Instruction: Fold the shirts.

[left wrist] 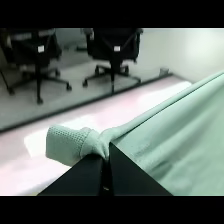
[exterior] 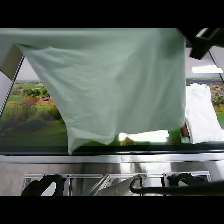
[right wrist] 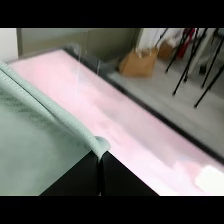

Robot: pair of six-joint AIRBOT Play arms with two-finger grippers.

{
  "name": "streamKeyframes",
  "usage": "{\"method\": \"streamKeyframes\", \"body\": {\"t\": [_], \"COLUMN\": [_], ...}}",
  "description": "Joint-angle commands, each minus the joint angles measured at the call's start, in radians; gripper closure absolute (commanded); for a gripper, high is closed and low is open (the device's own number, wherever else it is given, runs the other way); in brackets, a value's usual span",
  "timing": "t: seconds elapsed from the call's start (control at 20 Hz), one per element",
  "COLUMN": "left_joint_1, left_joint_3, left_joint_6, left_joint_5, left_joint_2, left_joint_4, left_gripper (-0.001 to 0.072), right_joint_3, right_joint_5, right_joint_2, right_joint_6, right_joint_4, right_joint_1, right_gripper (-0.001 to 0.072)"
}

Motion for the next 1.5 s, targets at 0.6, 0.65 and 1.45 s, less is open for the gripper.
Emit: {"method": "streamKeyframes", "body": {"t": [0.6, 0.65, 1.45], "left_joint_1": [-0.076, -0.055, -0.052], "left_joint_3": [-0.262, -0.219, -0.613], "left_joint_6": [-0.009, -0.012, 0.03], "left_joint_5": [0.133, 0.076, 0.068], "left_joint_2": [-0.803, -0.806, -0.729], "left_joint_4": [0.009, 0.011, 0.009], "left_gripper": [0.0015, 0.0017, 0.0019], "right_joint_3": [0.006, 0.006, -0.888], "right_joint_5": [0.014, 0.037, 0.277], "right_joint_2": [-0.808, -0.769, 0.056], "right_joint_6": [0.196, 0.222, 0.647], "right_joint_4": [0.043, 0.043, -0.275], "right_joint_1": [0.026, 0.008, -0.276], "right_gripper": [0.0435, 0.0432, 0.0338]}}
